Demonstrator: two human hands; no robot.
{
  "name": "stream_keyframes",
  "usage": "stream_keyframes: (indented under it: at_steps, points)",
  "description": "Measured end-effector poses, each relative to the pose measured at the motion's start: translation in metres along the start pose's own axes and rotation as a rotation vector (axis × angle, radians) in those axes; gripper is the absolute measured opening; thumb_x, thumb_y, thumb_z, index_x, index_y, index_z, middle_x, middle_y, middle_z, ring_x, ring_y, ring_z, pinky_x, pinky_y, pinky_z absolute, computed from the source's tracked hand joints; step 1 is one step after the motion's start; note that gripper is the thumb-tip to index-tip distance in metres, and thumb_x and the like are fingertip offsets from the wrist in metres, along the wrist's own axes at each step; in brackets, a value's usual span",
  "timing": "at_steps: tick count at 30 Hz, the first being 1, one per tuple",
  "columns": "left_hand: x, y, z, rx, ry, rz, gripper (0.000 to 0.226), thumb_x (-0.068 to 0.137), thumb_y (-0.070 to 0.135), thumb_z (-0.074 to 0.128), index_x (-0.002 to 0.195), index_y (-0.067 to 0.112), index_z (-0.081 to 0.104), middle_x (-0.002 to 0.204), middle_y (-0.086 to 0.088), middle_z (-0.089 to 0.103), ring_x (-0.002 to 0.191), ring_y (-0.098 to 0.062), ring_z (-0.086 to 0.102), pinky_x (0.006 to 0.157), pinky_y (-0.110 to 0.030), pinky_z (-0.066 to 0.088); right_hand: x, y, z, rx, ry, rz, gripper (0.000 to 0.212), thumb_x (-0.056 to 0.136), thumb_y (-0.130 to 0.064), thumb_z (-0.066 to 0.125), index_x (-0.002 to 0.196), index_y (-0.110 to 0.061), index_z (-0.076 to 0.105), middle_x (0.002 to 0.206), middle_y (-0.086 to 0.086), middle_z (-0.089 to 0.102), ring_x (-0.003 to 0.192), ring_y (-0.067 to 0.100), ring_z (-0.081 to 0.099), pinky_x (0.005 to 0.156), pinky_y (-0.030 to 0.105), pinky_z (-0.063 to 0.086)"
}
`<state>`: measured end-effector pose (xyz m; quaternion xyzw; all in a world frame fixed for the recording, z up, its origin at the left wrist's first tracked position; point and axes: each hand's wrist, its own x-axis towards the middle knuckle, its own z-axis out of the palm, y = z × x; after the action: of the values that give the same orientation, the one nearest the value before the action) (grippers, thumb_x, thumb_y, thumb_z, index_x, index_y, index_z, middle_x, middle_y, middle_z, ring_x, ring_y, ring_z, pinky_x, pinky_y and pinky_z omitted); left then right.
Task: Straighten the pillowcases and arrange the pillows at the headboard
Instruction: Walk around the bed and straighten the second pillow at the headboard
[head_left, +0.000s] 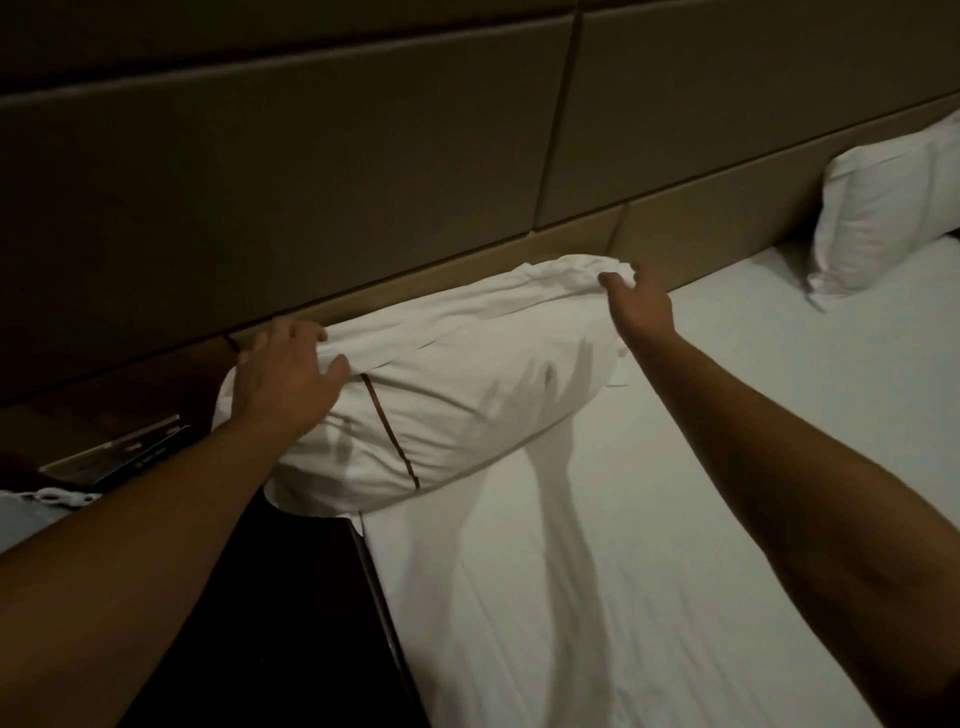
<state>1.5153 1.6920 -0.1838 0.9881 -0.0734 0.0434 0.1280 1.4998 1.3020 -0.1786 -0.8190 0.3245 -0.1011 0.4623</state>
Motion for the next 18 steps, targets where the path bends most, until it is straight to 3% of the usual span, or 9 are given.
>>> stream_keyframes:
  at_steps: [2,4,8,10,12,15,18]
  points:
    - [-0.013,0.018,-0.022,0.087,0.055,0.104,0.040,0.089,0.038,0.060,0.122,0.015,0.057,0.127,-0.015,0.051,0.116,-0.036,0.049,0.097,-0.048,0.039,-0.025,-0.013,-0.025,-0.036,-0.009,-0.059,0.065,0.096,-0.045,0.052,0.153,-0.019,0.037,0.156,0.009,0.043,0.141,0.031,0.043,0.112,0.040,0.036]
    - [-0.024,0.026,-0.037,0.119,0.085,0.101,0.040,0.089,0.038,0.058,0.121,0.014,0.057,0.126,-0.015,0.051,0.114,-0.036,0.049,0.095,-0.048,0.039,-0.045,-0.018,-0.042,-0.070,-0.026,-0.099,0.063,0.096,-0.045,0.051,0.152,-0.018,0.039,0.155,0.009,0.045,0.141,0.030,0.044,0.110,0.038,0.035]
    - [-0.045,0.013,-0.025,-0.076,-0.048,-0.263,0.053,0.091,0.044,0.055,0.129,0.009,0.053,0.134,-0.021,0.052,0.121,-0.042,0.050,0.100,-0.050,0.043,-0.066,-0.005,-0.051,-0.136,-0.130,-0.111,0.060,0.095,-0.046,0.051,0.147,-0.016,0.047,0.149,0.010,0.052,0.135,0.031,0.049,0.100,0.034,0.037]
    - [-0.059,0.004,0.005,-0.345,-0.154,-0.430,0.077,0.090,0.052,0.057,0.148,0.011,0.030,0.143,-0.022,0.047,0.128,-0.044,0.047,0.105,-0.051,0.041,-0.064,0.007,-0.039,-0.156,-0.165,-0.098,0.059,0.094,-0.045,0.052,0.145,-0.014,0.049,0.147,0.011,0.054,0.134,0.032,0.051,0.102,0.037,0.040]
    - [-0.070,-0.008,0.044,-0.583,-0.171,-0.545,0.096,0.084,0.064,0.061,0.154,0.018,0.014,0.148,-0.017,0.045,0.132,-0.041,0.045,0.108,-0.047,0.039,-0.053,0.014,-0.014,-0.193,-0.193,-0.053,0.056,0.095,-0.044,0.051,0.138,-0.009,0.054,0.140,0.013,0.058,0.130,0.035,0.053,0.104,0.040,0.042]
    - [-0.077,-0.029,0.109,-0.654,-0.264,-0.663,0.107,0.074,0.075,0.064,0.151,0.008,0.030,0.153,-0.016,0.038,0.137,-0.036,0.039,0.109,-0.038,0.035,-0.022,0.017,0.037,-0.193,-0.243,0.023,0.052,0.097,-0.048,0.049,0.123,-0.004,0.061,0.116,0.014,0.066,0.107,0.036,0.064,0.097,0.050,0.054]
    - [-0.067,-0.051,0.157,-0.688,-0.343,-0.767,0.122,0.062,0.076,0.071,0.151,0.004,0.029,0.155,-0.017,0.035,0.139,-0.033,0.039,0.109,-0.036,0.037,0.014,0.006,0.078,-0.068,-0.204,0.150,0.062,0.094,-0.059,0.053,0.129,-0.008,0.057,0.113,0.017,0.068,0.092,0.031,0.070,0.077,0.043,0.062]
